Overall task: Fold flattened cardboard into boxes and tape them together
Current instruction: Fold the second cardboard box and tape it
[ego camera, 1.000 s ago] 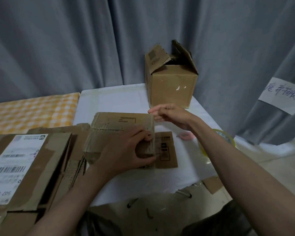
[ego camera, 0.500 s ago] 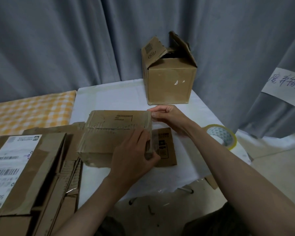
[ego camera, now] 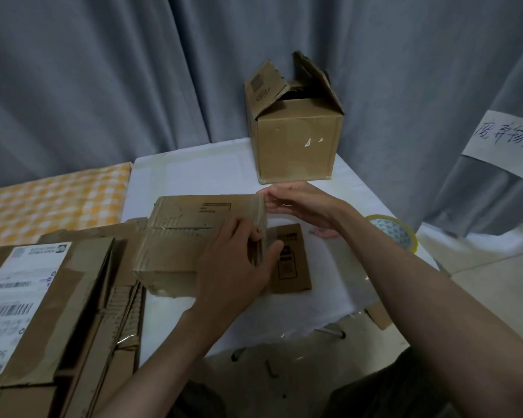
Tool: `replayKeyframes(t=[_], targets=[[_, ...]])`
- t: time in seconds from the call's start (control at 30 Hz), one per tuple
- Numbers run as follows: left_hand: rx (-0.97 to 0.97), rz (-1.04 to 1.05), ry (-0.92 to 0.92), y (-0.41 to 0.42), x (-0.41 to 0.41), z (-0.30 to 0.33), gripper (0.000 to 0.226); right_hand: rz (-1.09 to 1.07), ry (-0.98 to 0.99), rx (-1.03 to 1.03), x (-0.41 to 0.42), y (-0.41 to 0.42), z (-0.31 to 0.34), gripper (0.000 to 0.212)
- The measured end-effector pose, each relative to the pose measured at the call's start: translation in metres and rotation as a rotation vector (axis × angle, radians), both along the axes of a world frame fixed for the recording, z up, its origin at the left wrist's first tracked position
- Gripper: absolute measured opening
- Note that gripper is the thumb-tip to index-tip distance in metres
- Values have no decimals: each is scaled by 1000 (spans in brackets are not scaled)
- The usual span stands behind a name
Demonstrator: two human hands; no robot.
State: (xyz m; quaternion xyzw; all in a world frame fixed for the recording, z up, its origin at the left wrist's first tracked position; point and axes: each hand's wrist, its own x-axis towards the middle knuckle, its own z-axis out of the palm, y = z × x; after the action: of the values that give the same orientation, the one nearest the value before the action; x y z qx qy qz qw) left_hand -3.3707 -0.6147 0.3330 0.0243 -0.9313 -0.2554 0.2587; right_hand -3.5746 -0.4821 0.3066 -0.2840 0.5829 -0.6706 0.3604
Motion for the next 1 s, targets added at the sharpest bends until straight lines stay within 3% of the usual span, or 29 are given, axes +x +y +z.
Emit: replayKeyframes(t=[0.2,0.37,0.5,0.67,0.83,1.0], targets=[[-63,0,-46,0,0,-1,30,-51,55,32,1,-6,3,27],[-101,-1,-67,0,-1,-5,31,-225,123,39,12,-15,1,15],[-244,-22,-119,1,1,-8,58,-295,162,17,19,-15,1,13],[-409,-82,-201,1,1,-4,66,-230,243,56,28,-1,5,31],[-347,-72,-194,6,1,-1,69,-92,310,216,41,5,7,73],[-393,-96,-201,2,4,-1,77,-197,415,280,45,-5,12,67]])
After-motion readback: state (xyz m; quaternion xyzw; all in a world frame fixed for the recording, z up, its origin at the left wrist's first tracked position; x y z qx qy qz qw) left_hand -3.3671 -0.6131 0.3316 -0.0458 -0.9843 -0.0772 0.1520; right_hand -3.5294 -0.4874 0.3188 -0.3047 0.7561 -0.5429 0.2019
